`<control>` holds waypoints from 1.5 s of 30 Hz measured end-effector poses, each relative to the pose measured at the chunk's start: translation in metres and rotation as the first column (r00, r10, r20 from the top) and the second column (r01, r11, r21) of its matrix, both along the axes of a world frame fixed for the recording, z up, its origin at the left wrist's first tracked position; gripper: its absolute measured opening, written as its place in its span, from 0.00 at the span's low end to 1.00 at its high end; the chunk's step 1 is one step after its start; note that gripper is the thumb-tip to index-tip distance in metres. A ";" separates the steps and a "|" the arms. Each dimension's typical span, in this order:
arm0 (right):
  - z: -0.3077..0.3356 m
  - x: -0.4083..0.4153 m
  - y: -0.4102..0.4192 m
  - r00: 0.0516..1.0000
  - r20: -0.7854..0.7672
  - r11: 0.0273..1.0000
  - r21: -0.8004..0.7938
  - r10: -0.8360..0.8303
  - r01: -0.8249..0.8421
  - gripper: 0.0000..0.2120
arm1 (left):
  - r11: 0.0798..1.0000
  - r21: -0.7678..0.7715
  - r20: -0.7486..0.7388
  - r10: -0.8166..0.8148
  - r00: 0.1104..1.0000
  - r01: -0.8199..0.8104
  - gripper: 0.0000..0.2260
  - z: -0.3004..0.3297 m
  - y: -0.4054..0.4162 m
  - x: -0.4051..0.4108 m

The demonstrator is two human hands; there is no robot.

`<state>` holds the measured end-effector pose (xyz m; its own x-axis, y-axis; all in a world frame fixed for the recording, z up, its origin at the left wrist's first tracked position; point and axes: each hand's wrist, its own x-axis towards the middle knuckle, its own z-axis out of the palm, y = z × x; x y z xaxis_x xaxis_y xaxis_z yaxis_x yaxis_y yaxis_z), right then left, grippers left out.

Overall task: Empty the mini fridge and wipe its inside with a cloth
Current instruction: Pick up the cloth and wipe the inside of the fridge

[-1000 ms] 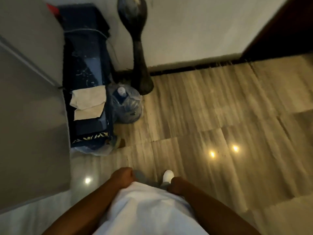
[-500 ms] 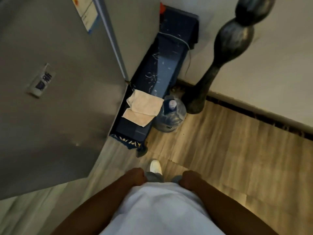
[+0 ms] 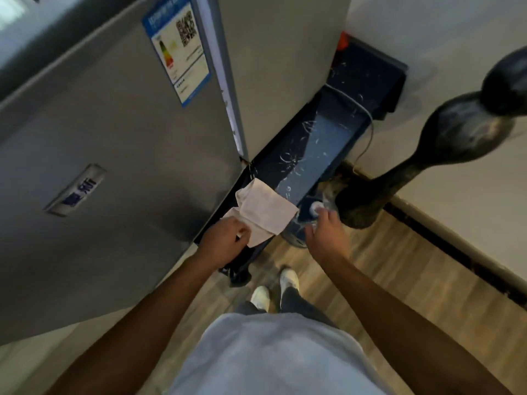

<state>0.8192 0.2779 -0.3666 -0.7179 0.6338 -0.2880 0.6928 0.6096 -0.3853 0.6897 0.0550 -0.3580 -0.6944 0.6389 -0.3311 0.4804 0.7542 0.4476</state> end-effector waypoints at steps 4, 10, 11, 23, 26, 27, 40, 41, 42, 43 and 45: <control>-0.006 -0.052 0.008 0.958 0.101 0.960 0.054 0.269 -0.276 0.29 | 0.997 -0.042 -0.139 -0.073 0.988 0.068 0.20 -0.009 0.057 -0.039; -0.031 -0.070 0.011 0.911 0.211 0.926 0.056 0.354 -0.373 0.29 | 0.912 -0.367 -0.067 -0.224 0.972 0.185 0.32 -0.029 0.103 -0.068; -0.034 -0.069 0.012 0.913 0.205 0.925 0.068 0.353 -0.373 0.28 | 0.898 -0.389 -0.046 -0.245 0.969 0.208 0.32 -0.030 0.106 -0.068; -0.029 -0.077 0.021 0.892 0.062 0.894 -0.007 0.448 -0.449 0.13 | 0.983 -0.182 -0.359 -0.051 0.932 -0.017 0.16 -0.028 0.064 -0.035; -0.013 -0.076 0.020 0.876 -0.037 0.877 0.007 0.480 -0.481 0.11 | 0.993 -0.030 -0.425 0.088 0.901 -0.111 0.14 -0.016 0.043 -0.019; -0.004 -0.076 0.018 0.871 -0.082 0.874 -0.004 0.484 -0.486 0.11 | 0.990 0.032 -0.433 0.138 0.891 -0.138 0.13 -0.010 0.036 -0.013; 0.180 -0.033 -0.050 0.646 -0.609 0.814 0.000 0.461 -0.581 0.07 | 0.747 0.622 -0.264 0.484 0.834 -0.236 0.11 0.140 -0.056 0.069; 0.194 -0.026 -0.060 0.620 -0.633 0.801 -0.001 0.464 -0.599 0.07 | 0.738 0.631 -0.265 0.494 0.828 -0.238 0.12 0.153 -0.066 0.075; 0.208 -0.018 -0.069 0.601 -0.652 0.789 -0.007 0.462 -0.614 0.07 | 0.728 0.642 -0.266 0.506 0.821 -0.240 0.12 0.166 -0.075 0.081; 0.220 -0.011 -0.078 0.588 -0.670 0.783 -0.018 0.452 -0.622 0.06 | 0.715 0.657 -0.271 0.517 0.812 -0.237 0.11 0.178 -0.084 0.089; 0.240 0.003 -0.093 0.560 -0.718 0.768 -0.056 0.413 -0.638 0.06 | 0.676 0.700 -0.281 0.558 0.781 -0.230 0.08 0.204 -0.101 0.104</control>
